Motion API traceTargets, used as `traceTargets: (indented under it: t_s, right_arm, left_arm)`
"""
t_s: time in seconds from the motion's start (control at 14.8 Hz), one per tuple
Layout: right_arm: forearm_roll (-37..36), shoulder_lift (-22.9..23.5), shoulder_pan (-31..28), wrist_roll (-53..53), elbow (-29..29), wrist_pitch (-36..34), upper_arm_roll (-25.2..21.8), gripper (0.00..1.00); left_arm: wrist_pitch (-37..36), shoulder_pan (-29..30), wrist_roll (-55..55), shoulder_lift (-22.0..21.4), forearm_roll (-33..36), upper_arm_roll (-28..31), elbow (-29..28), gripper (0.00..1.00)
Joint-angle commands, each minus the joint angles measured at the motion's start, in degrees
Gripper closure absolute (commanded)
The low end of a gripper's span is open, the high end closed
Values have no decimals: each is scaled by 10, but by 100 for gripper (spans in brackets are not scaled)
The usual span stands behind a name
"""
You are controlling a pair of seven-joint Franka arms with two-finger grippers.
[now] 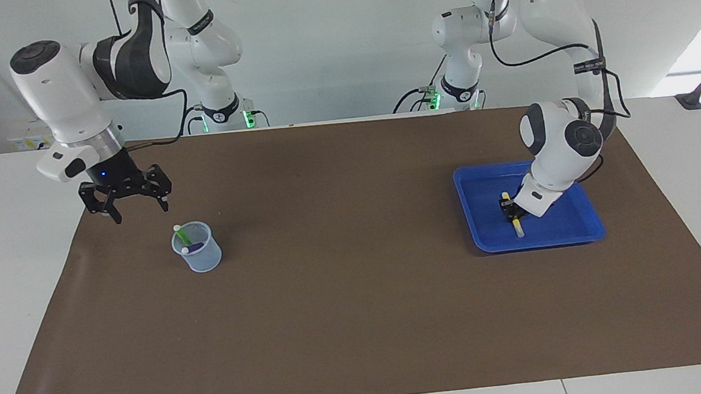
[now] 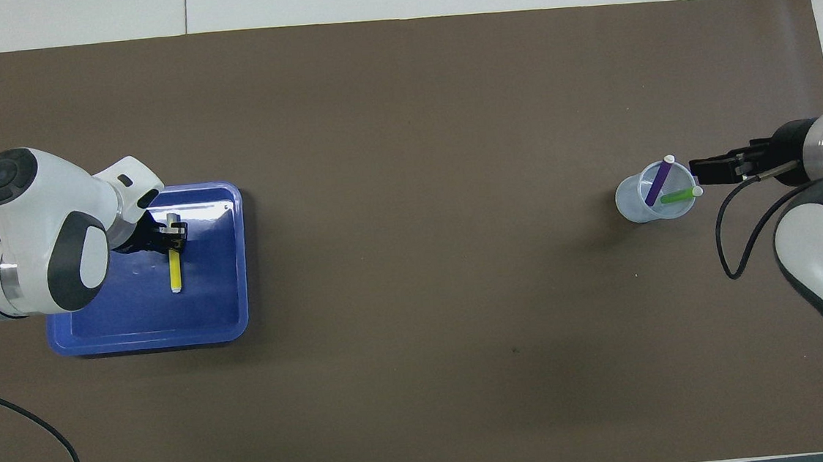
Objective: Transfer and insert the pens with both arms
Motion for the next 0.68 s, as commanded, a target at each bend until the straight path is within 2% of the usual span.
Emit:
traceTargets:
  t_s: [0.0, 0.34, 0.61]
  right_arm:
    - [-22, 8, 16, 55, 50, -65, 5, 0]
    - [-42, 19, 65, 138, 114, -150, 6, 0]
    - [-42, 25, 70, 151, 141, -184, 6, 0]
  left_arm:
    - [11, 0, 3, 1, 8, 0, -13, 100]
    - [-12, 3, 2, -1, 8, 0, -1, 100]
    - [-54, 3, 0, -7, 6, -2, 22, 100]
